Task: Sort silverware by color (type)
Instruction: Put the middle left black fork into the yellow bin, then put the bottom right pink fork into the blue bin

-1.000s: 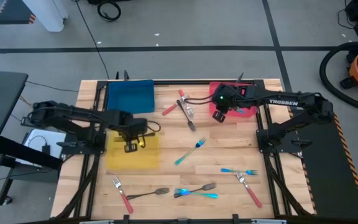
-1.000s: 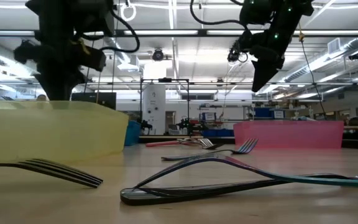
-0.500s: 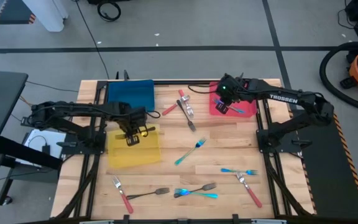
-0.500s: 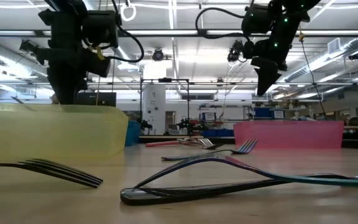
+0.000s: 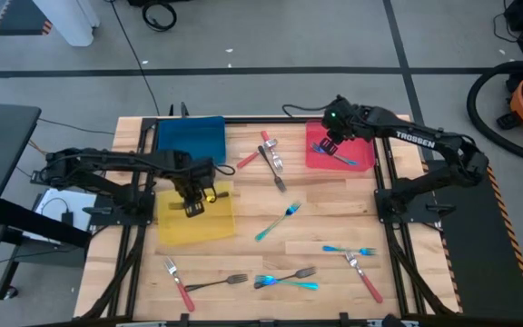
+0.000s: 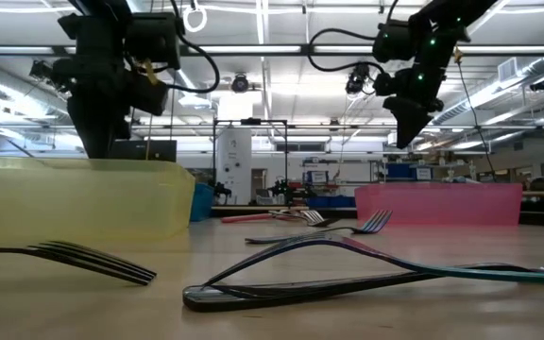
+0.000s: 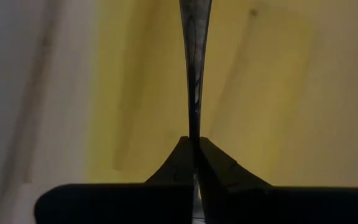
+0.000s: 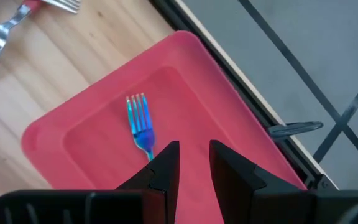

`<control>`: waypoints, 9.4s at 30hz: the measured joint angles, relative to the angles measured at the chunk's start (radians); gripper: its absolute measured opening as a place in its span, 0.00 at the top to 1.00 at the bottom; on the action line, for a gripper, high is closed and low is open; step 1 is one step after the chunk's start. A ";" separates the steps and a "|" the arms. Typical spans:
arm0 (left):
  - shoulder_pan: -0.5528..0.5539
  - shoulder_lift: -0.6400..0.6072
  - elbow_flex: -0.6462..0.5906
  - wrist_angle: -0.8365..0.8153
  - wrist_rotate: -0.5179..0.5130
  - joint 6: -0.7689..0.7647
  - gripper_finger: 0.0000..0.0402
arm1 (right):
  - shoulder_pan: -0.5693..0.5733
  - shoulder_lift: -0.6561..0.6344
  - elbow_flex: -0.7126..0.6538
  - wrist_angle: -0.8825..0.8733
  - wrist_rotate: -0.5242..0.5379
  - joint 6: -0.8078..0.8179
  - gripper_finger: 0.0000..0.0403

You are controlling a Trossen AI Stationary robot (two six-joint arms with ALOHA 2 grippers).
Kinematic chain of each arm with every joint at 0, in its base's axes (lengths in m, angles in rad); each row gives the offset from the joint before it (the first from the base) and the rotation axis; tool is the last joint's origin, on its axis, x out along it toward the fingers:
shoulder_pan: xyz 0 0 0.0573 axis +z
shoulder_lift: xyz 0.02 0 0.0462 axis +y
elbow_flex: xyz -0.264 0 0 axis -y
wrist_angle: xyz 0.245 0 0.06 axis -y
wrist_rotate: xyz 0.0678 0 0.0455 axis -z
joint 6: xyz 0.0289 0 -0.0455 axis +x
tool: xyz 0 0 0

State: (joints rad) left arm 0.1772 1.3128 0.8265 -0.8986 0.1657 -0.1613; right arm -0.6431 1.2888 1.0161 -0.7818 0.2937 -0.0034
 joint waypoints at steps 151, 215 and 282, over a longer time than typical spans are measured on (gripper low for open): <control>-0.011 0.021 -0.079 0.122 -0.097 -0.011 0.73 | 1.623 0.474 -0.054 -0.094 -0.317 1.882 0.58; -0.011 0.021 0.182 0.709 -0.029 -0.089 0.73 | 0.873 0.128 -0.036 0.107 0.352 0.716 0.95; 0.019 0.273 0.183 1.424 -0.356 0.123 0.73 | 0.648 0.106 -0.035 0.678 0.408 0.240 0.95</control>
State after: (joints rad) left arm 0.1960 1.5856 1.0100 0.5249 -0.1905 -0.0387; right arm 0.0044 1.3945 0.9813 -0.1037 0.7016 0.2364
